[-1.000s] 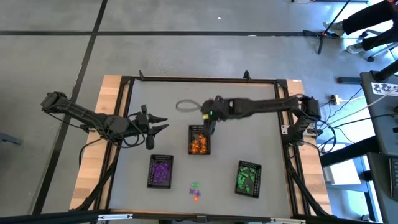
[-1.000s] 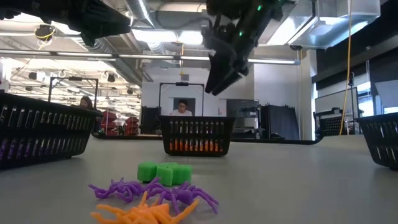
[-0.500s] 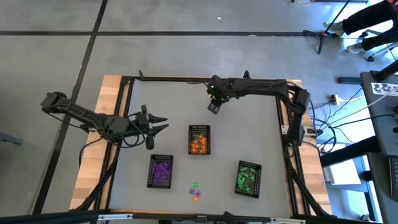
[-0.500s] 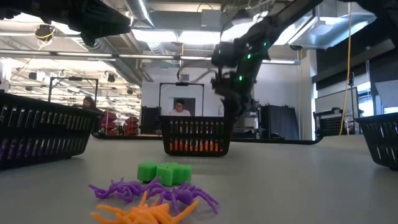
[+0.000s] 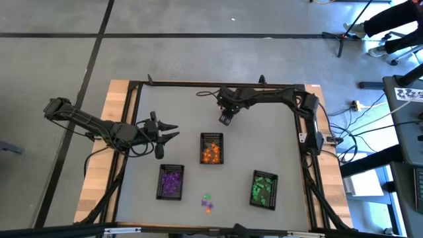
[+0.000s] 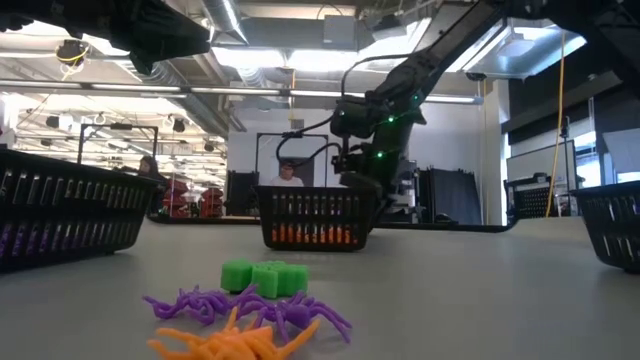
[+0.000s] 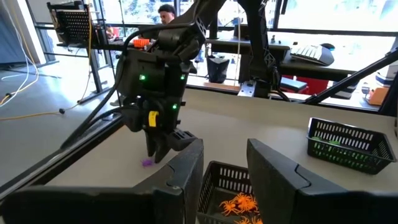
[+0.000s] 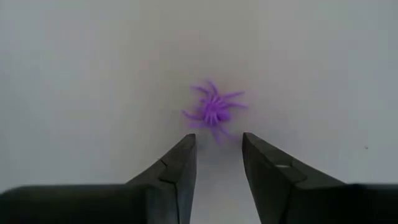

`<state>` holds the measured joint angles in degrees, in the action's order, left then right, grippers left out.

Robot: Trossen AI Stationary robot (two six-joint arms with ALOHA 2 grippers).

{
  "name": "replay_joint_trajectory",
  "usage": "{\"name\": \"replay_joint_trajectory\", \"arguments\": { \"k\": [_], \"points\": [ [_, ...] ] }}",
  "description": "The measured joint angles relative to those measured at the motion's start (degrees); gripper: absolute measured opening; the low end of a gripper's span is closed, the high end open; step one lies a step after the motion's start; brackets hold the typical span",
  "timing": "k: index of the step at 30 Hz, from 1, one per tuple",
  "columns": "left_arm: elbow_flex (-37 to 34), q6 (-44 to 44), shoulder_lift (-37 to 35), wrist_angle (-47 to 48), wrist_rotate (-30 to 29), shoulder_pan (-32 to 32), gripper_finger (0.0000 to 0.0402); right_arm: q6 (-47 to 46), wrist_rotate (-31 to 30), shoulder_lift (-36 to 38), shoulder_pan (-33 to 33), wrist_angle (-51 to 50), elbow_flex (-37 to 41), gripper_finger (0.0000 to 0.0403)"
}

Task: Sort Halloween decoration
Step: Put the violet spider toy into the bottom left black bin

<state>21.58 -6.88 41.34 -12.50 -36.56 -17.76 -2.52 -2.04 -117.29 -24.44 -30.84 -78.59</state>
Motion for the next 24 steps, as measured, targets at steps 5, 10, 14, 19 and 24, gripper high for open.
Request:
{"name": "replay_joint_trajectory", "arguments": {
  "k": [5, 10, 14, 19, 24],
  "points": [
    [0.0, 0.0, 0.0, 0.0, 0.0, 0.0, 0.0115, 0.2, 0.1, -0.1, 0.0, 2.0, 0.0, 0.0128],
    [0.0, 0.0, 0.0, 0.0, 0.0, 0.0, 0.0115, 0.4, 0.1, -0.1, 0.0, 2.2, 0.0, 0.0101],
    [0.0, 0.0, 0.0, 0.0, 0.0, 0.0, 0.0115, 0.5, 0.1, -0.1, 0.0, 2.1, 0.0, 0.0042],
    [0.0, 0.0, 0.0, 0.0, 0.0, 0.0, 0.0115, 0.4, 0.1, -0.1, 0.0, 1.9, 0.0, 0.0011],
    [0.0, 0.0, 0.0, 0.0, 0.0, 0.0, 0.0115, -0.2, -1.1, 0.1, 0.9, 0.0, 0.0, 0.0003]
  ]
}}
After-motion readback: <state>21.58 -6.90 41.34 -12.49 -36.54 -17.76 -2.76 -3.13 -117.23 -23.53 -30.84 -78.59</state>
